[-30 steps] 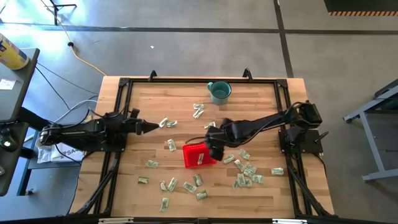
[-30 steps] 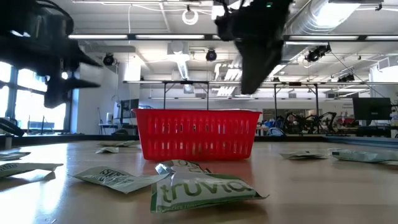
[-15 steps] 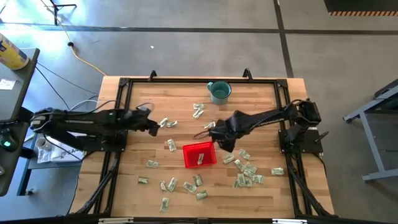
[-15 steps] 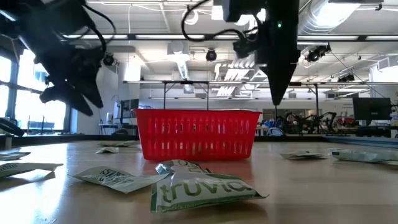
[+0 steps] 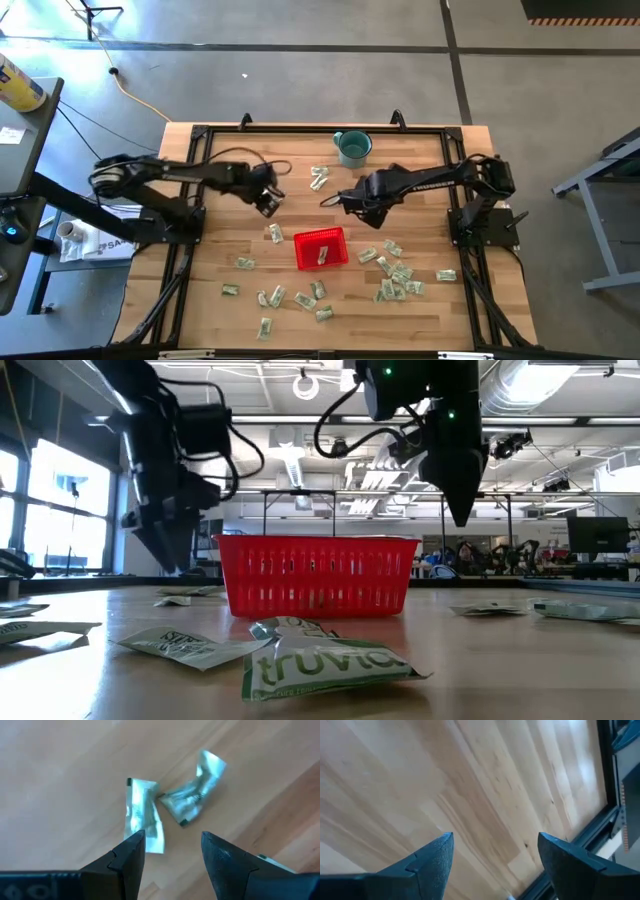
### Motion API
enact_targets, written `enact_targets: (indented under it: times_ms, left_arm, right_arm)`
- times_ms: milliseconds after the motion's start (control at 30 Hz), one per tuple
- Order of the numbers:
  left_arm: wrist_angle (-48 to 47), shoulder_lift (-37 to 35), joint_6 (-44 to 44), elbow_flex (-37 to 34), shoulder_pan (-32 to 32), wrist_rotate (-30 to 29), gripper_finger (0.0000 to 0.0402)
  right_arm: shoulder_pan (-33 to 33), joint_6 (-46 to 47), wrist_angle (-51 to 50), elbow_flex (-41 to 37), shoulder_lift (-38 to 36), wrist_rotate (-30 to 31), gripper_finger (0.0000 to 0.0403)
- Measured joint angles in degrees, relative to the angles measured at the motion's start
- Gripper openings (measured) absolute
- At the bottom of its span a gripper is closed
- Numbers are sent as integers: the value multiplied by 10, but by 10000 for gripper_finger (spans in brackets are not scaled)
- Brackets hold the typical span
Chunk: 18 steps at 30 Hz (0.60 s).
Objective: Pick and place Stevia / Truvia into bins
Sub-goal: Put the green stevia packet into the red bin
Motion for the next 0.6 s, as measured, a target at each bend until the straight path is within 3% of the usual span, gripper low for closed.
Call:
enact_targets:
  times_ms: [233, 600]
  left_arm:
    - [-33, 63, 68, 8, 68, 32, 227]
    - [5, 70, 96, 8, 72, 22, 225]
  right_arm:
    - [-39, 39, 30, -64, -44, -21, 279]
    - [-54, 146, 105, -186, -139, -45, 279]
